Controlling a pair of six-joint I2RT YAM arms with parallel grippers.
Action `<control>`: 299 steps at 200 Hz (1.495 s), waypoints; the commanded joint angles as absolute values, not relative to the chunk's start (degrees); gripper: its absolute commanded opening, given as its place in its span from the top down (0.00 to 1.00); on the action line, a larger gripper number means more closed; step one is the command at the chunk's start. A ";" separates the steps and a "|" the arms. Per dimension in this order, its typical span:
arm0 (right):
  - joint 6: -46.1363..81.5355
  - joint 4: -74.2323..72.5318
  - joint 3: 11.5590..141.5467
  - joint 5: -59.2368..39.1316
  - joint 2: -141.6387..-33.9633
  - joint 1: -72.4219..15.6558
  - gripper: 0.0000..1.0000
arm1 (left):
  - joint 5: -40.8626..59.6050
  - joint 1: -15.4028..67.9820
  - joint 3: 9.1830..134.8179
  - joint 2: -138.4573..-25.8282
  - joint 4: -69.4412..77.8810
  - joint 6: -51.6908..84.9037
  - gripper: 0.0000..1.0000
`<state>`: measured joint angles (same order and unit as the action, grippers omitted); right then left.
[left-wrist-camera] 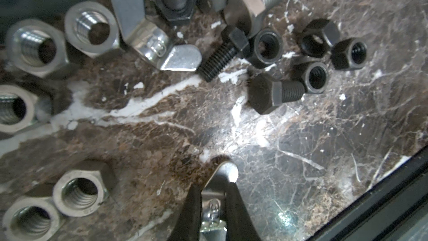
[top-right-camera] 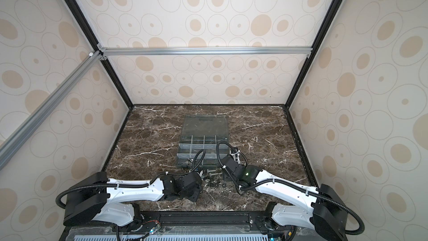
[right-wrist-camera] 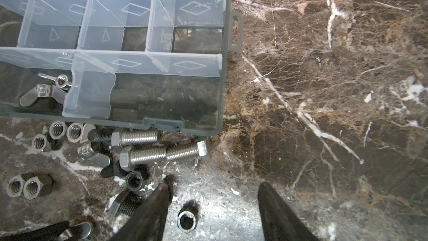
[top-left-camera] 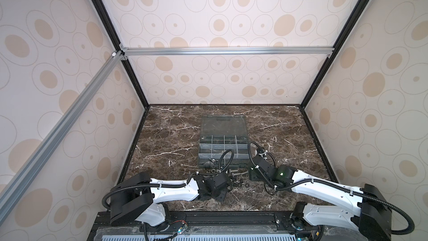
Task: Sort the screws and nuts into containers
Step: 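Lift the wing nut with the left gripper and drop it into the nearest compartment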
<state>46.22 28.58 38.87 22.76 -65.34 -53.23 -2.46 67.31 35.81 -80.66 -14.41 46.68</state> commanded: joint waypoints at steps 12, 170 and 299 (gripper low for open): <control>46.61 29.92 39.79 23.84 -66.16 -52.95 0.35 | -4.60 67.45 36.95 -79.21 -15.84 46.12 0.84; 43.15 31.56 45.35 25.27 -67.50 -52.84 0.35 | -4.45 43.80 54.81 -81.88 -13.90 24.88 0.82; 44.51 32.60 44.21 23.91 -66.71 -52.86 0.35 | -3.78 42.59 50.73 -82.97 -11.58 26.56 0.80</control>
